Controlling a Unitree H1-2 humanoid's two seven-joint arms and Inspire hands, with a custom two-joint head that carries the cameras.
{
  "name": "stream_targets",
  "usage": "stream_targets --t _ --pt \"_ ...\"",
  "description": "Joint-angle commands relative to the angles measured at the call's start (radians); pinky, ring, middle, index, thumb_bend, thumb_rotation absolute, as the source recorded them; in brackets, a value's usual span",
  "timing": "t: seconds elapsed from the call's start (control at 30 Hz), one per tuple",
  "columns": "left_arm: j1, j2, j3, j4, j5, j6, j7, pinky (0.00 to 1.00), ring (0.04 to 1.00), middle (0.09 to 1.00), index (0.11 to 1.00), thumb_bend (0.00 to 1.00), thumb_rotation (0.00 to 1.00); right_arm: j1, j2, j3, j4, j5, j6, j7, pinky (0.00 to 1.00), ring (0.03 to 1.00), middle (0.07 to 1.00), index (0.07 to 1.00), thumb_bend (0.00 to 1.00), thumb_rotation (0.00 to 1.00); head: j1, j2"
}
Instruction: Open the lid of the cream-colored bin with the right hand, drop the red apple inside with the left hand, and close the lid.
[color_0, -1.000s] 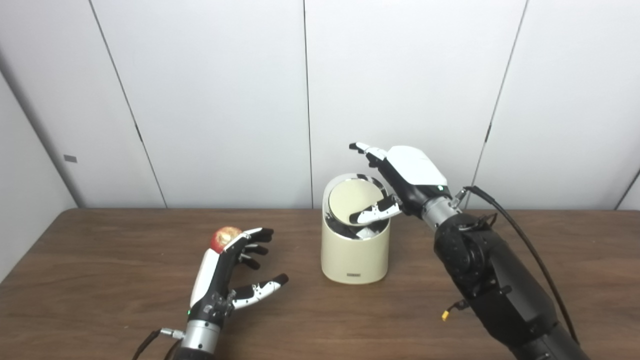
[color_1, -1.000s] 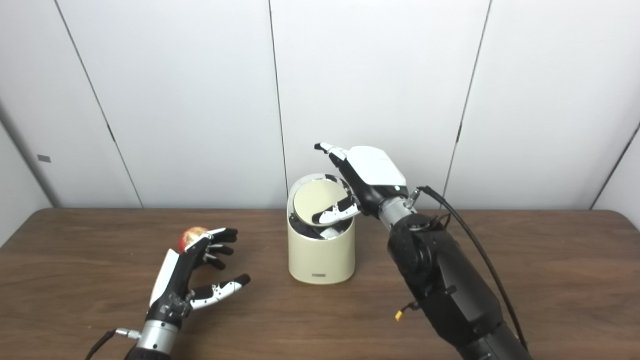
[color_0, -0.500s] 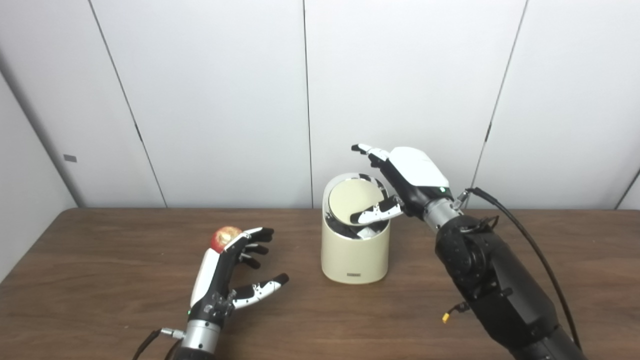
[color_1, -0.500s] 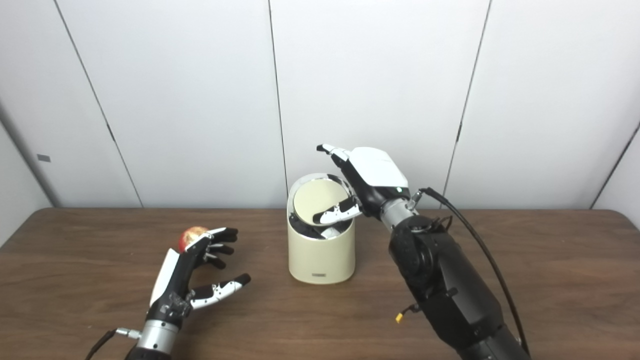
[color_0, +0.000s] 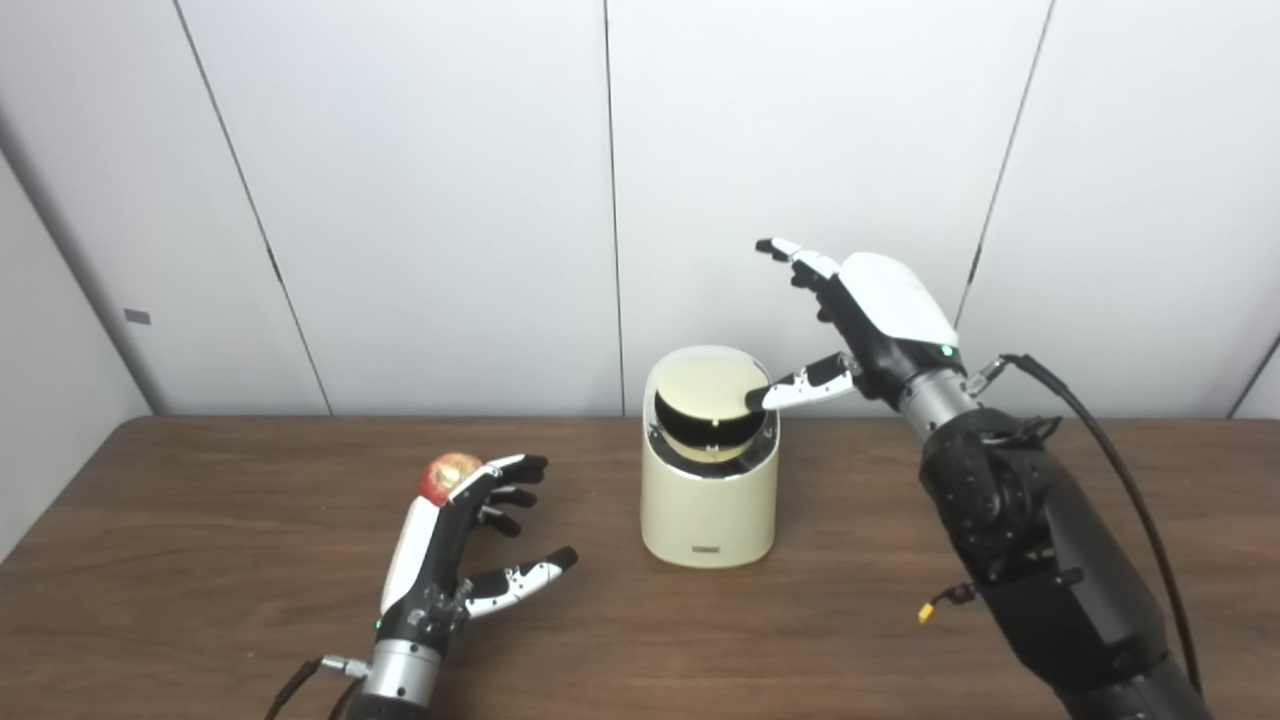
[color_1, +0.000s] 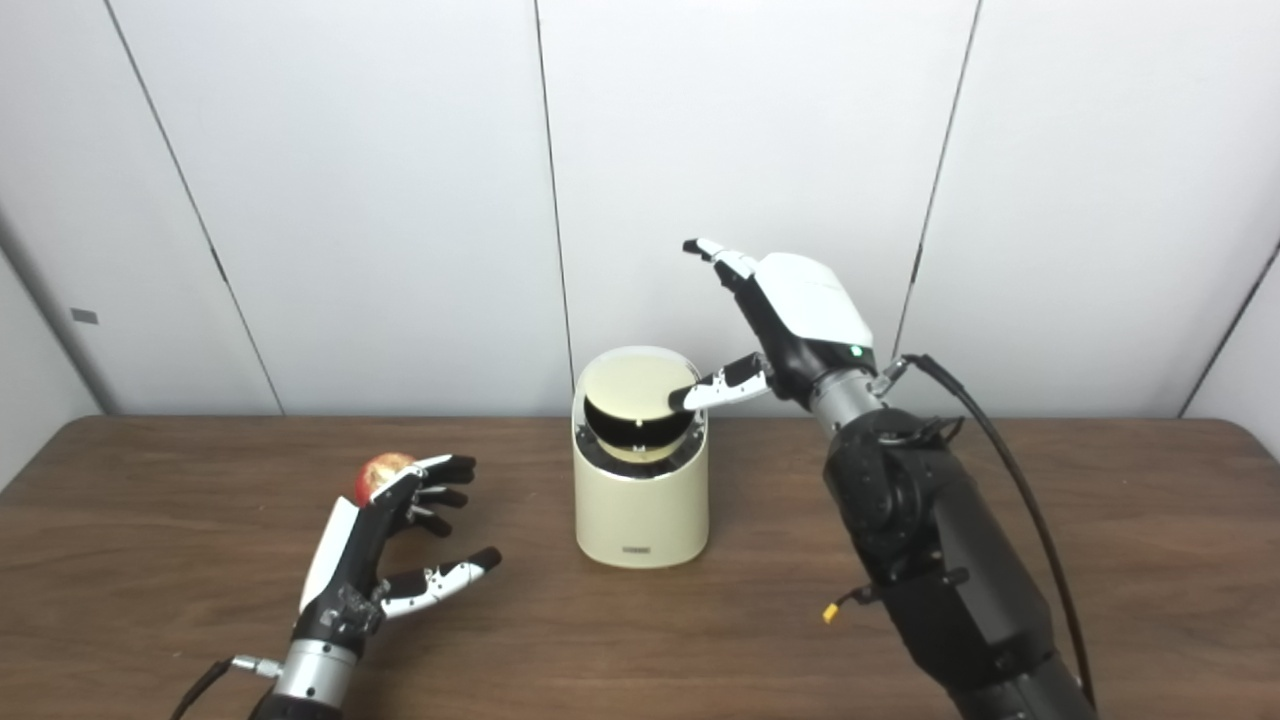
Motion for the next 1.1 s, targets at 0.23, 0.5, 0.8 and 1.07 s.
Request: stream_targets --t 0.23,0.5,0.8,1.07 --pt "-0.035 0.009 0.002 -0.016 -0.006 -0.036 0.010 0.54 0.682 0.755 0.771 0.66 0.07 0.002 -0.060 -0.106 -0.124 0.077 -0.046 -0.035 0.60 0.781 0.874 0.888 0.84 0.24 0.003 0.002" --pt "-0.033 0.011 0.004 -0.023 -0.007 -0.032 0.008 0.54 0.681 0.754 0.772 0.66 0.06 0.097 -0.057 -0.184 -0.250 0.128 -0.030 -0.052 0.60 0.791 0.862 0.870 0.83 0.20 0.005 0.005" --pt "-0.030 0.016 0.007 -0.024 -0.004 -0.031 0.009 0.55 0.693 0.756 0.771 0.66 0.07 0.240 0.037 -0.253 -0.269 0.314 -0.148 -0.136 0.56 0.756 0.859 0.848 0.78 0.06 0.002 0.004" --pt "-0.027 0.017 0.008 -0.028 -0.006 -0.028 0.009 0.56 0.683 0.754 0.774 0.66 0.08 0.314 0.074 -0.243 -0.186 0.356 -0.298 -0.201 0.63 0.772 0.854 0.855 0.77 0.05 0.007 0.011"
